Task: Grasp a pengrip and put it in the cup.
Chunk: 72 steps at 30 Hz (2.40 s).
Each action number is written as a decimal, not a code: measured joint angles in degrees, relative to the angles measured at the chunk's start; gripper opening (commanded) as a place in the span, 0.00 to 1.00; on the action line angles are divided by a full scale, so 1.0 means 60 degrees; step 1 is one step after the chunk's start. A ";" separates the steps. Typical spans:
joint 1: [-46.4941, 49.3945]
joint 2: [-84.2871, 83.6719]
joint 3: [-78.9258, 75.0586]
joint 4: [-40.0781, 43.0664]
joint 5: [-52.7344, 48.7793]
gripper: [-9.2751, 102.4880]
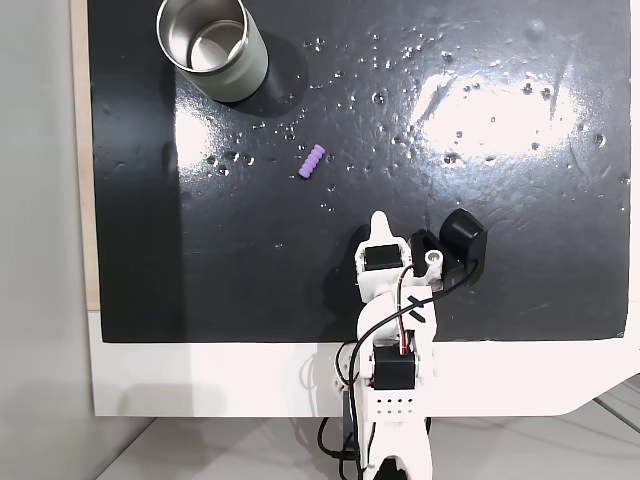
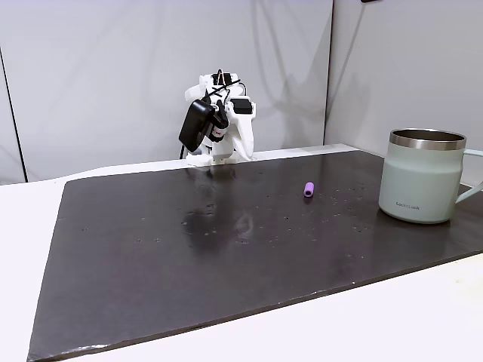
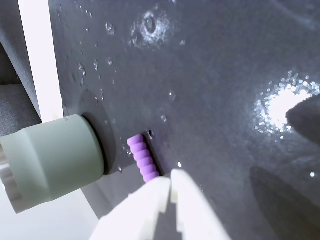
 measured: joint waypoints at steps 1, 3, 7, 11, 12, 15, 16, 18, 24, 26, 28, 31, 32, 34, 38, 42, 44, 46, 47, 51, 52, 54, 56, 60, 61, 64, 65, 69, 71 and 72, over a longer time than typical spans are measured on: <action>0.0000 0.0000 0.0015 0.0000 0.0000 0.08; -0.0088 0.0000 0.0073 -0.0073 -0.0015 0.08; -0.0088 0.0000 0.0073 -0.0088 -0.0088 0.08; -0.0088 0.0000 0.0073 -0.0088 -0.0088 0.08; -0.0103 0.0000 0.0073 -0.0088 -0.0088 0.08; -0.0088 0.0000 0.0073 -0.0088 -0.0161 0.08; -0.0088 0.0000 0.0073 -0.0088 -0.0308 0.08; -0.0088 0.0000 0.0029 -0.0088 -0.0557 0.08; -0.1011 -0.1084 -0.0806 -0.0146 -0.0850 0.08; -0.1172 -0.2007 -0.1187 -0.0366 -0.0864 0.08; -0.1362 -0.3135 -0.1699 -0.0586 -0.0879 0.08; -0.1655 -0.4995 -0.2622 -0.0952 -0.0879 0.08; -0.1670 -0.5669 -0.3003 -0.1055 -0.0864 0.09; -0.1655 -0.7061 -0.3794 -0.1172 -0.0835 0.09; -0.1992 -0.9463 -0.5303 -0.1230 -0.0776 0.10; -0.2212 -1.1177 -0.6284 -0.1230 -0.0791 0.10; -0.2344 -1.2012 -0.6753 -0.1230 -0.0820 0.09; -0.2607 -1.2700 -0.7119 -0.1348 -0.0850 0.09; -0.2666 -1.2993 -0.7280 -0.1392 -0.0879 0.09; -0.2739 -1.3872 -0.7910 -0.1465 -0.0879 0.09; -0.2798 -1.4062 -0.8071 -0.1479 -0.0923 0.10; -0.3032 -1.4399 -0.8320 -0.1479 -0.1011 0.10; -0.3193 -1.4604 -0.8467 -0.1479 -0.1128 0.12; -0.3281 -1.4780 -0.8672 -0.1479 -0.1274 0.22; -0.3325 -1.4824 -0.8760 -0.1465 -0.1274 0.24; -0.3501 -1.4897 -0.9038 -0.1348 -0.1436 0.28; -0.3516 -1.4927 -0.9141 -0.1304 -0.1509 0.29; -0.3281 -1.5498 -0.9727 -0.1011 -0.1816 0.30; -0.3149 -1.5835 -1.0005 -0.0850 -0.1992 0.31; -0.3091 -1.5908 -1.0093 -0.0806 -0.2139 0.31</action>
